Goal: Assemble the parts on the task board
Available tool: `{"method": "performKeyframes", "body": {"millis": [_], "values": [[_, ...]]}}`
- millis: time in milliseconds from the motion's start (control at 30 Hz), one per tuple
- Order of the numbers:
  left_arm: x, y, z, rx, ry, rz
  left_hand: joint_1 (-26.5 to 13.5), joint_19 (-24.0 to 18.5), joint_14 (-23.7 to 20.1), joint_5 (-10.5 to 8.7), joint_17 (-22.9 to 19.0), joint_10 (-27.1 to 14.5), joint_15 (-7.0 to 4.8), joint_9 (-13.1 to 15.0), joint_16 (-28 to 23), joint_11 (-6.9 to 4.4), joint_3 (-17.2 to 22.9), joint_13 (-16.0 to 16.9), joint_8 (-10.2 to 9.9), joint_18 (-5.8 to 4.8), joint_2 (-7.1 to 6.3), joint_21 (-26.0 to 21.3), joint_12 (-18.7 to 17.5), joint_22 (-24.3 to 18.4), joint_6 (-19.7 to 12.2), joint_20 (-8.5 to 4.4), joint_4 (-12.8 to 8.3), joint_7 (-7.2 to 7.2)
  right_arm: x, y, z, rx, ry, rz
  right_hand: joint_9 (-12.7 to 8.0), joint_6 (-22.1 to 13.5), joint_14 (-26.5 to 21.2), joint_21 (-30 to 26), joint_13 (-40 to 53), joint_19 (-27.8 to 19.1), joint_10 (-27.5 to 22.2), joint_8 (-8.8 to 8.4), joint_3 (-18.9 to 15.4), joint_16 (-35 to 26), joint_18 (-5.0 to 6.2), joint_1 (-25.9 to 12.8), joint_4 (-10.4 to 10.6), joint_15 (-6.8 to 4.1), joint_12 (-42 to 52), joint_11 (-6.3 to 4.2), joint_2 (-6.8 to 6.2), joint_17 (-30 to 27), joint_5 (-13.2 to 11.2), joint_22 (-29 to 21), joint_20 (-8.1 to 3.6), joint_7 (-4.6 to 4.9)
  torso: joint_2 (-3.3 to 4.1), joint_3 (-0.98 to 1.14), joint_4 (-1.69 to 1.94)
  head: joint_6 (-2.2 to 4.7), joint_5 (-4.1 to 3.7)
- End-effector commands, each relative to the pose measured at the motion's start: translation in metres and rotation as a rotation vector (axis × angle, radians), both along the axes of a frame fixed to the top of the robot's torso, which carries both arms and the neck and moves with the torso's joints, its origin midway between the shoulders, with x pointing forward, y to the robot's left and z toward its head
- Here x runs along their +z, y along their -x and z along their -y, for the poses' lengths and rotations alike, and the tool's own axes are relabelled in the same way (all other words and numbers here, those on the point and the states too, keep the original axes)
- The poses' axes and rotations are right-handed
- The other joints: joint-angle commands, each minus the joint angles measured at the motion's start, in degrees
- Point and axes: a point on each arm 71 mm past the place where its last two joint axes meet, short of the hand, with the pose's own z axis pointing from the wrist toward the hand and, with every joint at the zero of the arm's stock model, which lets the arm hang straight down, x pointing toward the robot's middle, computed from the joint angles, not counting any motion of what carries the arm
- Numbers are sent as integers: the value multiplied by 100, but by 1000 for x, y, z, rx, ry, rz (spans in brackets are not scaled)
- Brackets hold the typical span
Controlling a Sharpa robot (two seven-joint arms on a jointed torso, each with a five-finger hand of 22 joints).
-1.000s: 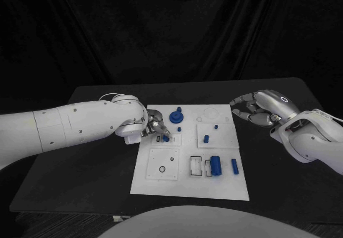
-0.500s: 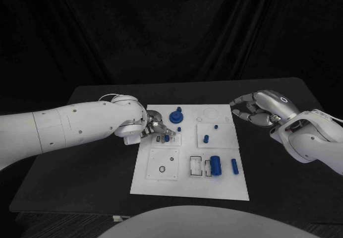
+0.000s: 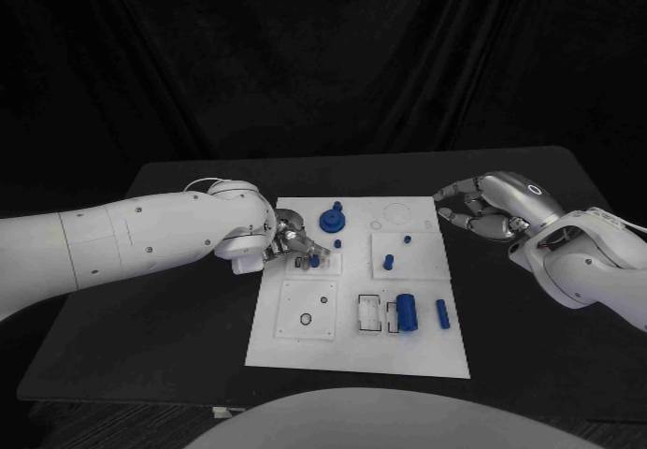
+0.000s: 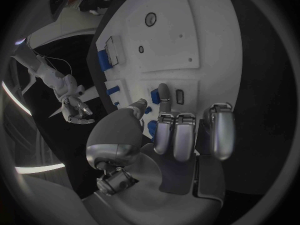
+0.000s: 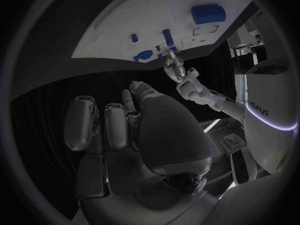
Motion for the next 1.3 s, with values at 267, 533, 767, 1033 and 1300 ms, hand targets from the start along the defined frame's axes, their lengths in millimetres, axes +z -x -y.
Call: {"method": "performKeyframes", "body": {"millis": [267, 533, 767, 1033, 1300], "values": [[10, 7, -7, -4, -5, 75, 260, 155, 595, 44, 1509, 600, -125, 718, -5, -116, -298, 1509, 556, 44, 38, 64, 20, 825, -20, -82, 45, -133, 0, 3, 4, -10, -5, 0, -9, 24, 190, -19, 722, 53, 87, -37, 51, -36, 51, 38, 0, 49, -67, 36, 0, -21, 45, 951, 39, 22, -3, 1, -5, -1, 3], [46, 1, -13, 8, 56, 214, 511, 297, 595, 30, 1509, 600, -206, 1161, -5, -207, -503, 1509, 962, 1, -24, 176, 20, 957, 30, -160, 22, -233, 1, 4, 4, -5, -10, 10, -12, 32, 189, -27, 654, 51, 42, -38, 69, -42, 53, 21, -2, 50, -118, 38, -11, -27, 63, 949, 41, 22, 9, -4, 3, -1, -5], [72, -8, -29, 45, 89, 311, 668, 378, 595, -2, 1509, 600, -249, 1407, -5, -252, -608, 1509, 1183, -26, -68, 249, 20, 1035, 35, -202, -14, -281, 1, 4, 5, -8, -5, 3, -14, 46, 189, -33, 520, 50, -47, -36, 95, -49, 53, 6, -5, 53, -218, 42, -12, -35, 75, 948, 43, 21, 21, 4, -4, -1, -7], [76, -19, -46, 68, 79, 330, 738, 393, 595, -3, 1509, 600, -261, 1469, -5, -264, -625, 1509, 1223, -31, -47, 261, 20, 1051, 5, -215, -23, -291, -4, 5, 6, -8, -6, -14, -19, 62, 183, -62, 335, 44, -158, -38, 144, -73, 58, -14, -16, 54, -360, 44, -14, -69, 79, 940, 45, 20, 37, -1, -30, -1, 87], [75, -37, -57, 101, 71, 362, 963, 384, 595, 116, 1509, 600, -263, 1552, -5, -260, -603, 1509, 1231, -27, 17, 246, 20, 1048, -133, -224, -95, -282, -6, 8, 5, -1, -10, -24, -24, 143, 219, 73, 252, 117, -95, -23, 251, -15, 31, -105, -48, 40, -421, 18, 2, 5, 105, 981, 45, -3, 86, -24, -34, -1, 154]]}}
